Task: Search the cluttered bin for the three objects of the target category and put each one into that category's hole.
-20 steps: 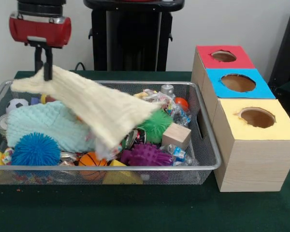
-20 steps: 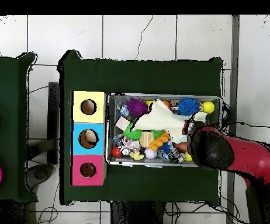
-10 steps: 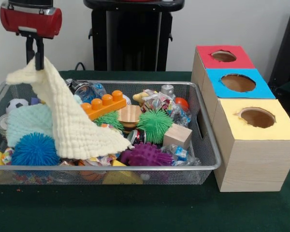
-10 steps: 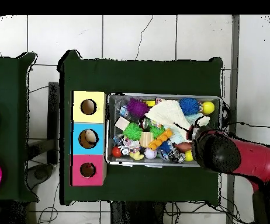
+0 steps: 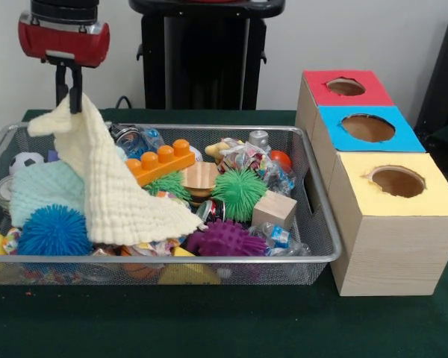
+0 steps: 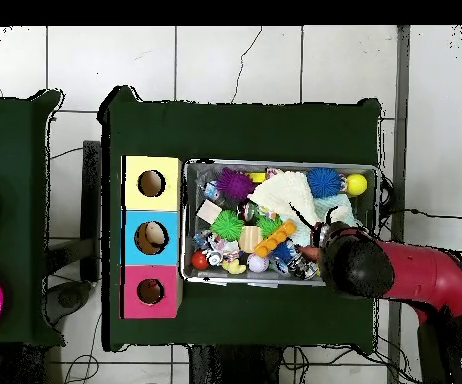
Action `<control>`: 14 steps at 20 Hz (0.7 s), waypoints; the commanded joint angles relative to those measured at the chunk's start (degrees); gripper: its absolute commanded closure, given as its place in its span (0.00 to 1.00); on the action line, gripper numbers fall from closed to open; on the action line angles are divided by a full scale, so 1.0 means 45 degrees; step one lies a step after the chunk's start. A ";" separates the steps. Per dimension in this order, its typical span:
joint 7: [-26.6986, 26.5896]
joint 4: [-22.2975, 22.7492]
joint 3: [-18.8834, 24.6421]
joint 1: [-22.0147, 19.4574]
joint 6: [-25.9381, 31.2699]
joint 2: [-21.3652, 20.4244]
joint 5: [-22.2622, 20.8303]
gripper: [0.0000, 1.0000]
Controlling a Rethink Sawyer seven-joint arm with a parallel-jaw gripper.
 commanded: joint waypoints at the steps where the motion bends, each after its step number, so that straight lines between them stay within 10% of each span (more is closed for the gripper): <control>1: -0.0114 0.0730 -0.0988 0.0728 0.1574 0.0206 -0.1053 1.00; 14: -0.0329 0.0583 -0.1929 0.1008 0.2253 0.0414 -0.0753 1.00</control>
